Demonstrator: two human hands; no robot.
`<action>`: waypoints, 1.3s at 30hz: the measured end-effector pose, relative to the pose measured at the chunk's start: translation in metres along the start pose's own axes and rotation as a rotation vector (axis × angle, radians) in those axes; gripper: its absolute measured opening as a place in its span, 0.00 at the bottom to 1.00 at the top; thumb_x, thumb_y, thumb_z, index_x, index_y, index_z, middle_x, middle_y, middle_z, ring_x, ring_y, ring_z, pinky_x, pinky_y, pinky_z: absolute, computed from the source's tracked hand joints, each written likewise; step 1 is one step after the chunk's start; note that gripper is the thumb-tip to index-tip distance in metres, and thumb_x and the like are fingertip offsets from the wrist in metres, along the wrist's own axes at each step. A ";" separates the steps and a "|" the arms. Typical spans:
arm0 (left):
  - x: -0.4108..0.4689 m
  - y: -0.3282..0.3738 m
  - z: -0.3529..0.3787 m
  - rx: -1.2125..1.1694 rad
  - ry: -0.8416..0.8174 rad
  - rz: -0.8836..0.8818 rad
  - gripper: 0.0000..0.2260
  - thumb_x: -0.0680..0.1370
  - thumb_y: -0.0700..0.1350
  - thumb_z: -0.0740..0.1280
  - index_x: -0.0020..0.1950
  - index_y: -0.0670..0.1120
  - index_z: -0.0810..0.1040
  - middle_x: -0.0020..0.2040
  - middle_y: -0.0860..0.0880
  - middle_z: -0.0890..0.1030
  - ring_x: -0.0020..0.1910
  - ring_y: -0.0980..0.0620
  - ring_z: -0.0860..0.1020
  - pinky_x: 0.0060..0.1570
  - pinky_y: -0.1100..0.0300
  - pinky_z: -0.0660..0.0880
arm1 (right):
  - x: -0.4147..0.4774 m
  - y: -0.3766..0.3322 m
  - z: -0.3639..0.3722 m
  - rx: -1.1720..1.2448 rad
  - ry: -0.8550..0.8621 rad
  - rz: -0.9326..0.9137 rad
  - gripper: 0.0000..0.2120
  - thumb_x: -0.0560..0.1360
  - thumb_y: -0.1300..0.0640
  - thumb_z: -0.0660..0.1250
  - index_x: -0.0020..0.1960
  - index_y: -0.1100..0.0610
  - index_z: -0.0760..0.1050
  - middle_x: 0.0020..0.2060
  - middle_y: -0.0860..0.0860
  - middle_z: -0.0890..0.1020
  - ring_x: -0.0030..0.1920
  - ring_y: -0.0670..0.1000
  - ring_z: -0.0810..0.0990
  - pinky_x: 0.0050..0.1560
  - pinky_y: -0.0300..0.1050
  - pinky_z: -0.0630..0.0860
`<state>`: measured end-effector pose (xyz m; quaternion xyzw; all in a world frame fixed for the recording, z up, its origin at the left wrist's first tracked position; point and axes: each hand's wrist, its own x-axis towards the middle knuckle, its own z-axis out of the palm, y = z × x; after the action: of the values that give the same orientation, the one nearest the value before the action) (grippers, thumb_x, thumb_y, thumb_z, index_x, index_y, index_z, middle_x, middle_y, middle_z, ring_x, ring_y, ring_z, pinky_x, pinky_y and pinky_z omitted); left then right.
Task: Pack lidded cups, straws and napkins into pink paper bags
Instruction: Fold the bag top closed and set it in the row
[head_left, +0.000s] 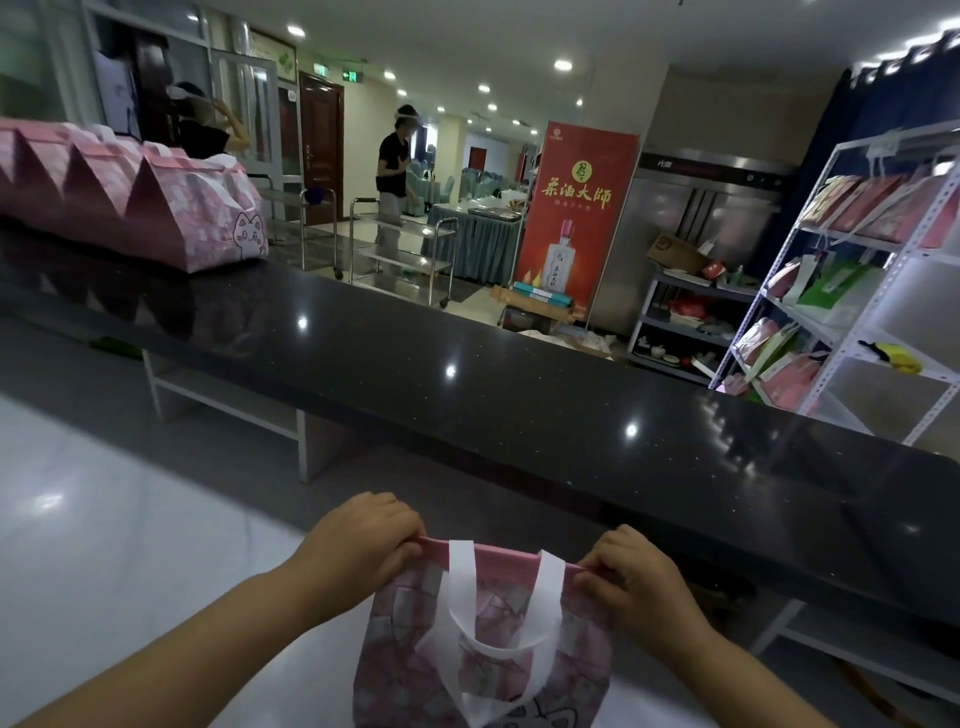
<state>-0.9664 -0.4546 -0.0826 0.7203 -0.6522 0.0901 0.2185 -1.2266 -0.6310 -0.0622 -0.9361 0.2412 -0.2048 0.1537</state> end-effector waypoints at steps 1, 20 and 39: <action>0.002 0.000 -0.001 0.027 -0.016 0.007 0.06 0.76 0.51 0.66 0.47 0.50 0.80 0.45 0.53 0.82 0.42 0.56 0.76 0.41 0.74 0.63 | 0.001 0.000 0.000 -0.018 0.003 -0.003 0.02 0.71 0.54 0.72 0.41 0.51 0.81 0.35 0.39 0.73 0.41 0.41 0.72 0.40 0.33 0.70; 0.041 0.059 0.009 0.415 0.053 0.351 0.10 0.67 0.58 0.69 0.36 0.53 0.77 0.33 0.55 0.76 0.30 0.57 0.75 0.25 0.64 0.68 | 0.034 -0.049 0.023 -0.321 -0.068 -0.278 0.13 0.78 0.46 0.57 0.55 0.49 0.76 0.51 0.45 0.77 0.50 0.45 0.71 0.49 0.40 0.64; 0.024 0.028 0.016 0.218 0.098 0.409 0.14 0.76 0.55 0.59 0.34 0.51 0.74 0.25 0.54 0.74 0.21 0.55 0.71 0.18 0.67 0.68 | 0.029 -0.015 0.031 -0.386 0.308 -0.632 0.24 0.80 0.46 0.54 0.30 0.54 0.74 0.24 0.49 0.73 0.21 0.47 0.69 0.19 0.41 0.67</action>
<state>-0.9928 -0.4845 -0.0815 0.5872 -0.7596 0.2371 0.1480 -1.1836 -0.6279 -0.0745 -0.9343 -0.0042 -0.3306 -0.1336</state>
